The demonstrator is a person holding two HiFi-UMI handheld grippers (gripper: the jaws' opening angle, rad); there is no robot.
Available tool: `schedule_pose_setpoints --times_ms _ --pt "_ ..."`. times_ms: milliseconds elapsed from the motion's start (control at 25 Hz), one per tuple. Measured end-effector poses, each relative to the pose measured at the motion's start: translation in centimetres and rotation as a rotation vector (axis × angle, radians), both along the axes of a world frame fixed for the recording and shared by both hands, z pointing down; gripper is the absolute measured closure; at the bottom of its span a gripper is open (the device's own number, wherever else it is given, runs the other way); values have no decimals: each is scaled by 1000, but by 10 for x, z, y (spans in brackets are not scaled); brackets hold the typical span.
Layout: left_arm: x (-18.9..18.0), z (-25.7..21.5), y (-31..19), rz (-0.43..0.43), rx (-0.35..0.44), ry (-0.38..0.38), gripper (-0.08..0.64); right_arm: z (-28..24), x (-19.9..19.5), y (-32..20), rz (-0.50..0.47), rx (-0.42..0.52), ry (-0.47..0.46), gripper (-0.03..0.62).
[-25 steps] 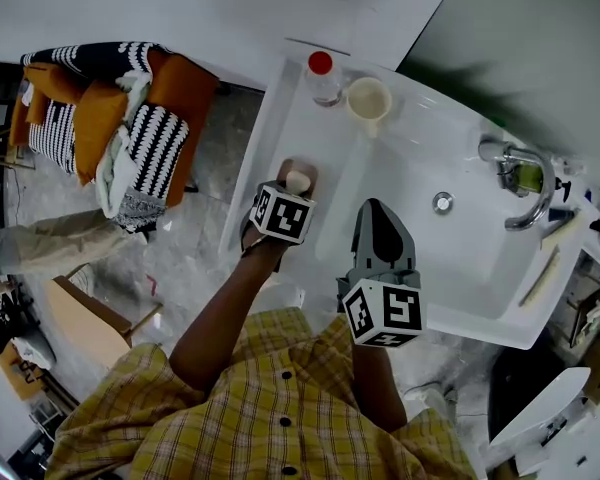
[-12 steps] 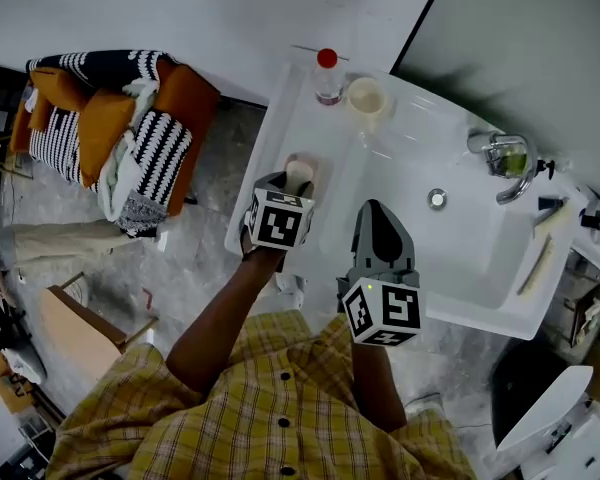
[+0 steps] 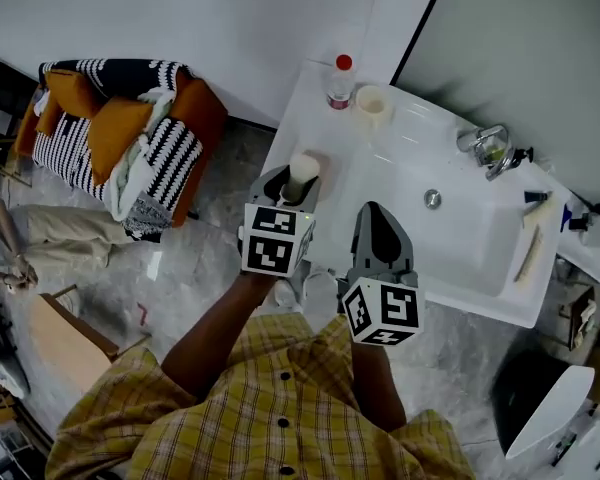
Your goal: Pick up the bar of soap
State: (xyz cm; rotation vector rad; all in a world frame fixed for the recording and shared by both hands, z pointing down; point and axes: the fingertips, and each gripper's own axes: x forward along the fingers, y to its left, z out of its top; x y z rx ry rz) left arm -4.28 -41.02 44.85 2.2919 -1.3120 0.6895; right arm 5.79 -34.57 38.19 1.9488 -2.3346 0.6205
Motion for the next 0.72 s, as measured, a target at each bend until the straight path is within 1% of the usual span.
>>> schedule_pose_setpoints --times_ms 160,280,400,560,720 --pt "-7 -49 22 8 146 55 357 -24 -14 21 -2 52 37 571" --pt "-14 -85 44 19 234 95 357 -41 -24 35 -1 82 59 572" --pt "-21 -116 65 40 327 120 357 -56 -34 44 2 117 89 571" --pt "-33 -146 94 34 475 123 357 -67 -45 53 -5 150 133 571" --pt "-37 -161 113 33 555 157 357 -74 -52 59 -18 171 154 571"
